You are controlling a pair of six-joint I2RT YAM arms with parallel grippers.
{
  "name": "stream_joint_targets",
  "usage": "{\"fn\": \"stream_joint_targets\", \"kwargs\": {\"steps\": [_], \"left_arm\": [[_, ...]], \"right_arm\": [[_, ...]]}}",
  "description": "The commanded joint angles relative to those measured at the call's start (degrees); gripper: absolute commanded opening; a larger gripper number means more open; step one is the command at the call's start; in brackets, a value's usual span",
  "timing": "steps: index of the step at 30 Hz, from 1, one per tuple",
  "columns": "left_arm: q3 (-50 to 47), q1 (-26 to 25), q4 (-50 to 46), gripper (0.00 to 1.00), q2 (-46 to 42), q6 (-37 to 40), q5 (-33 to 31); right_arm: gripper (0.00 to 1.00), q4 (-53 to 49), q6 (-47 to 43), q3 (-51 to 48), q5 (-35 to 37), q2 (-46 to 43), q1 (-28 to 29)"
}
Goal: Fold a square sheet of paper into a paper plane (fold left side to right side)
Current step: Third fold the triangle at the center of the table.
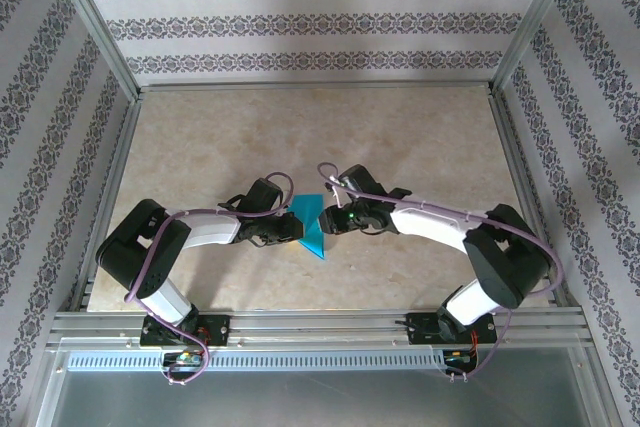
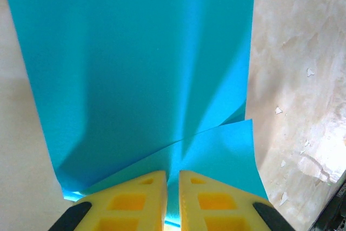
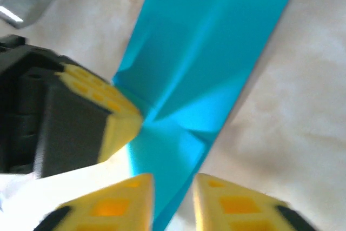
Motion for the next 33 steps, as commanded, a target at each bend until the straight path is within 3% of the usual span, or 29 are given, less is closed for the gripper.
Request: {"fn": "stream_joint_targets", "kwargs": {"steps": [1, 3, 6, 12, 33], "left_arm": [[-1.9, -0.9, -3.6, 0.16, 1.8, 0.3, -3.3], [-1.9, -1.0, -3.6, 0.16, 1.8, 0.4, -3.3], [-1.9, -1.0, -3.5, 0.16, 1.8, 0.3, -3.5], [-1.5, -1.0, -3.6, 0.16, 1.9, 0.4, -3.4], [-0.5, -1.0, -4.7, 0.16, 2.0, 1.1, -3.5]], "right_arm": [[0.14, -1.0, 6.1, -2.9, -9.5, -2.0, 0.3], [0.05, 0.4, 9.1, -4.2, -12.0, -1.8, 1.5], [0.0, 2.5, 12.0, -5.3, -13.3, -0.5, 3.5], [0.0, 6.0, 14.2, -4.8, -12.7, 3.2, 5.8], [0.0, 5.7, 13.7, -4.7, -10.6, 7.5, 5.5]]}}
